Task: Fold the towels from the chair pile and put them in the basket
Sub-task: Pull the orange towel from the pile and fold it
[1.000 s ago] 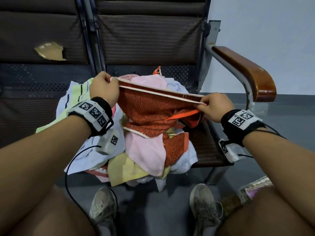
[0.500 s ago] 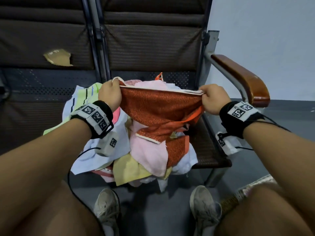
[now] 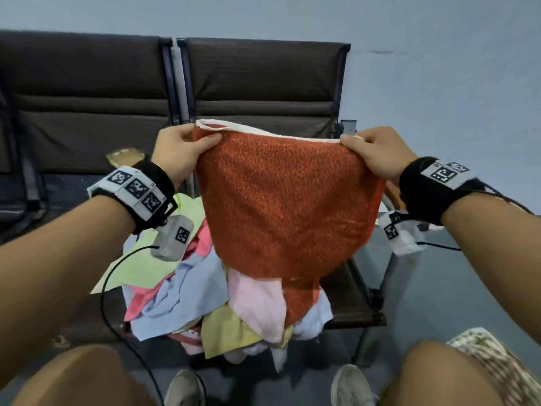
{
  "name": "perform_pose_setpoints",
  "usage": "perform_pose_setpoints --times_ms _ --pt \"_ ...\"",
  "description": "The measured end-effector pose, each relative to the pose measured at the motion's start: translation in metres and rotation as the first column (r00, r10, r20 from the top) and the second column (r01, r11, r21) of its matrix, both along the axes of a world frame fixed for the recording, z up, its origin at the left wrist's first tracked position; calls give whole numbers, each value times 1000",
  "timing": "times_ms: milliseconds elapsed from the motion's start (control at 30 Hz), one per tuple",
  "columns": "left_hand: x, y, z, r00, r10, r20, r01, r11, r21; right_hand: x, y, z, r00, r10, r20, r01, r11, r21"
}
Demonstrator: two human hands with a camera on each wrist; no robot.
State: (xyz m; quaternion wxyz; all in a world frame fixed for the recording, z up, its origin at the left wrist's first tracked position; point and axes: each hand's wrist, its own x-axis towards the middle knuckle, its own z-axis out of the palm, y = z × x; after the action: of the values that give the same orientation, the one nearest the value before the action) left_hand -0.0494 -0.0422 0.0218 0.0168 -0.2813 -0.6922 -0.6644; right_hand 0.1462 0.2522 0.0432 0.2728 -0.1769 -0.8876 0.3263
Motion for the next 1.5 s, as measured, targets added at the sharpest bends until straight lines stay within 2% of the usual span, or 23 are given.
perform_pose_setpoints --times_ms 167,333,367,433,533,567,633,700,767,867,900,933,967,1033,1100,1167,1233,1300,1333,1400,1500 --pt "1 3 -10 989 101 108 -102 995 13 8 1 -2 999 33 31 -28 987 -161" --pt "17 27 -17 925 227 304 -250 967 41 -4 -15 -15 993 -114 31 116 894 -432" --pt "23 35 -15 917 196 348 -231 971 60 -7 -20 -15 993 -107 50 118 870 -479" --pt "43 51 -9 917 45 397 -89 992 93 -12 -33 -12 993 -83 79 113 836 -538" --pt "83 74 -5 920 -162 357 141 986 86 -16 -57 -8 998 -24 55 51 803 -594" --pt "96 80 -5 919 -220 328 205 976 80 -16 -64 -7 1000 17 19 -1 768 -640" --pt "115 88 -8 929 -283 238 297 955 -26 -12 -75 -5 994 110 -8 -83 691 -718" --pt "121 89 -8 917 -324 234 355 929 -104 -7 -78 -5 988 152 34 -86 718 -690" --pt "118 84 -7 899 -323 296 360 930 -78 -1 -74 -8 984 158 80 -69 761 -645" --pt "103 77 -9 960 -132 245 155 985 -77 7 -68 -8 977 195 83 -84 717 -692" --pt "99 76 -10 964 -107 246 129 989 -75 9 -65 -8 968 239 79 -113 692 -713" --pt "95 75 -10 944 -162 286 187 981 -61 11 -64 -6 953 296 70 -153 664 -732" --pt "91 75 -10 897 -275 345 304 952 -30 13 -63 -3 934 353 61 -194 642 -742" --pt "86 73 -6 776 -475 416 523 853 -1 11 -58 1 908 415 52 -240 619 -748" --pt "79 74 -1 719 -527 453 592 806 -3 7 -50 4 909 411 60 -236 630 -740" --pt "68 80 3 741 -497 452 556 831 2 5 -39 6 905 409 112 -223 683 -695" --pt "58 91 5 828 -399 394 462 884 -76 5 -24 7 891 398 219 -212 791 -574" --pt "48 102 8 927 -257 273 313 931 -185 0 -9 8 914 228 334 -125 945 -304" --pt "43 107 9 957 -202 209 246 946 -211 -5 -2 8 933 113 343 -61 986 -158" --pt "34 117 16 984 -140 109 160 966 -202 -14 6 11 975 -23 223 30 999 -27" --pt "28 124 36 988 -144 53 146 988 -51 -26 4 16 996 -76 -55 75 997 -11"
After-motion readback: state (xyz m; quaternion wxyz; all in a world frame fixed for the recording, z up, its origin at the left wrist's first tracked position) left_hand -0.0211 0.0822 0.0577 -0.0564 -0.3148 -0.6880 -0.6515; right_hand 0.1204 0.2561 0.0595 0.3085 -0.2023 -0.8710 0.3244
